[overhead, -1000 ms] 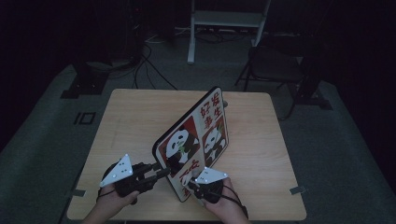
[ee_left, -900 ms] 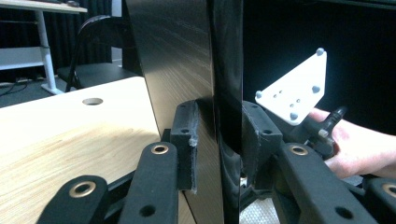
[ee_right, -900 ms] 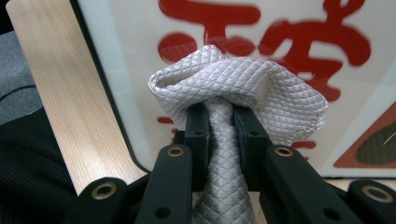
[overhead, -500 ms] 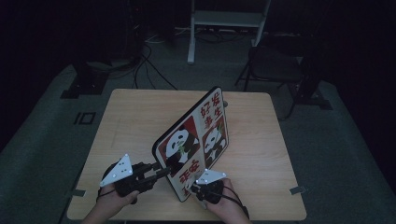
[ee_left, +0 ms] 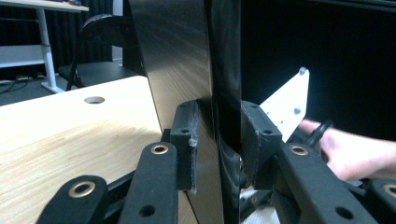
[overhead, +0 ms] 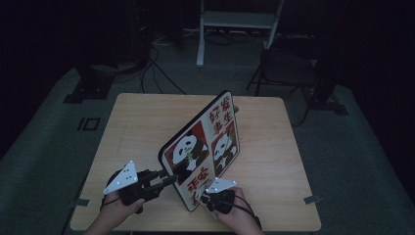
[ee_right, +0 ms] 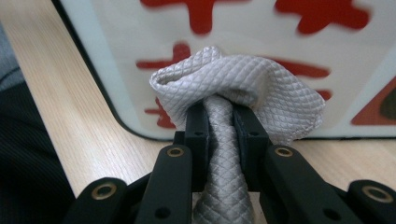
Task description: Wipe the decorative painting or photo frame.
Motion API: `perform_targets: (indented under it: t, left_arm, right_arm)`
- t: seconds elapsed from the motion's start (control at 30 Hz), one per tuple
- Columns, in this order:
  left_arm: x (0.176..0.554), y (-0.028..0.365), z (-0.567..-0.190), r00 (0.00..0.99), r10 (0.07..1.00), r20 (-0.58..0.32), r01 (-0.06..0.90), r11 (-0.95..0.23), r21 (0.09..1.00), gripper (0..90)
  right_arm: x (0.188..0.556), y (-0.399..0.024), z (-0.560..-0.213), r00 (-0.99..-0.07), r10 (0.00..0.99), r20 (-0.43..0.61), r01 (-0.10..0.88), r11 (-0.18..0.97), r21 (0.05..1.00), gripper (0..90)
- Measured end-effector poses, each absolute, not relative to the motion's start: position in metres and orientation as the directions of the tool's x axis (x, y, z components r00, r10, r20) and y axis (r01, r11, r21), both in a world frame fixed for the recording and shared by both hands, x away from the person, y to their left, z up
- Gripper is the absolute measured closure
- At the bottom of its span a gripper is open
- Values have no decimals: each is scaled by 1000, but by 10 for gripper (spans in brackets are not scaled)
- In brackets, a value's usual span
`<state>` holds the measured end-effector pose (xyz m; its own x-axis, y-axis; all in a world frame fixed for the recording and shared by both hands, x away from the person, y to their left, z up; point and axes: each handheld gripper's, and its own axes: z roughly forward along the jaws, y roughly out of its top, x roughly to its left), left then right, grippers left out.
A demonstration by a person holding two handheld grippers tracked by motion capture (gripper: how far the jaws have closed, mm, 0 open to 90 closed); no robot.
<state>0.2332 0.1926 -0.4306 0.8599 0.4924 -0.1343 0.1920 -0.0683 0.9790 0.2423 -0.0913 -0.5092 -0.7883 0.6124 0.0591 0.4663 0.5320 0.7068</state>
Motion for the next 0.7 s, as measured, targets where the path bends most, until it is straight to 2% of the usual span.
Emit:
perform_targets:
  t: [0.33, 0.57, 0.7]
  left_arm:
    - [233, 210, -420, 874, 474, -107, 165, -83, 983, 699]
    - [236, 225, -414, 864, 497, -83, 164, -120, 979, 712]
    - [245, 226, -420, 836, 537, -114, 196, -98, 976, 712]
  right_arm:
    - [244, -102, -465, -775, 631, 39, 399, 441, 804, 780]
    - [243, -106, -432, -768, 640, 20, 338, 379, 862, 779]
    - [242, -106, -402, -767, 641, 9, 277, 319, 906, 779]
